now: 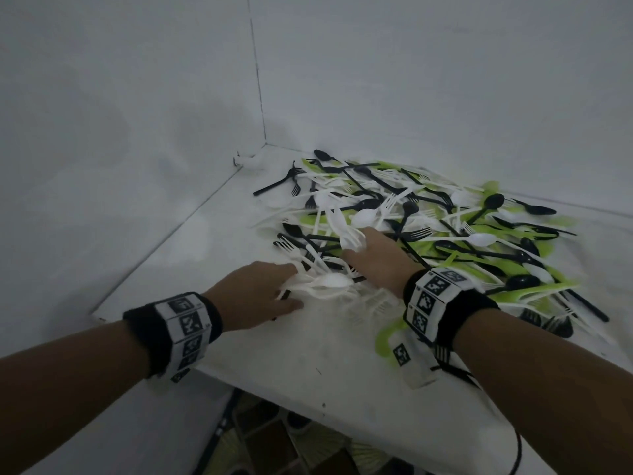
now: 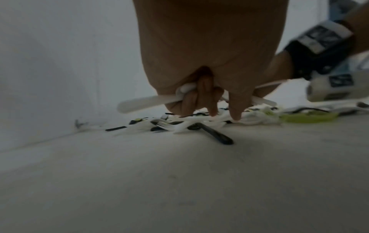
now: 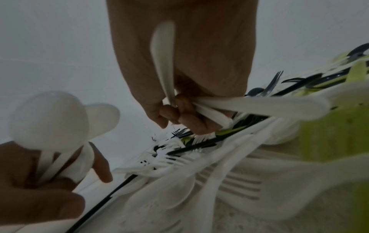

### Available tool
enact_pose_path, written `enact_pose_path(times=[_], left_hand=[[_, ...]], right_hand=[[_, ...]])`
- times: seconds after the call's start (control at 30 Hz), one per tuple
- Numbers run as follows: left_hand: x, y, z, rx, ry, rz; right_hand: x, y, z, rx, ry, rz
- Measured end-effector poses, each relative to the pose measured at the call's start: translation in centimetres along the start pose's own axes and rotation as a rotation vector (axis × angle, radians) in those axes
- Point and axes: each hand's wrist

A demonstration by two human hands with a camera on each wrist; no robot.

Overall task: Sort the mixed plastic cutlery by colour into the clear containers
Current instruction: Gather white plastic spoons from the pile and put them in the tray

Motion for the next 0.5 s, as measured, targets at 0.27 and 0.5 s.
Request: enact_pose_path(times=[0.27, 0.5], left_hand=[[1.3, -1.5, 2.8, 0.079, 0.007, 0.308], [-1.0, -2.6, 2.5, 0.217, -0.305, 0.037]], right_hand=[[-0.4, -0.3, 0.8, -0.001, 0.027, -0.027], [-1.7, -1.5, 1.5, 0.045, -0.137, 0.103]])
Point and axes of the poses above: each hand's wrist, its own z-axis towards the middle knuckle, its own x-axis out of the palm, y = z × x, and after that the axes turned 7 degrees about -y, right-handed
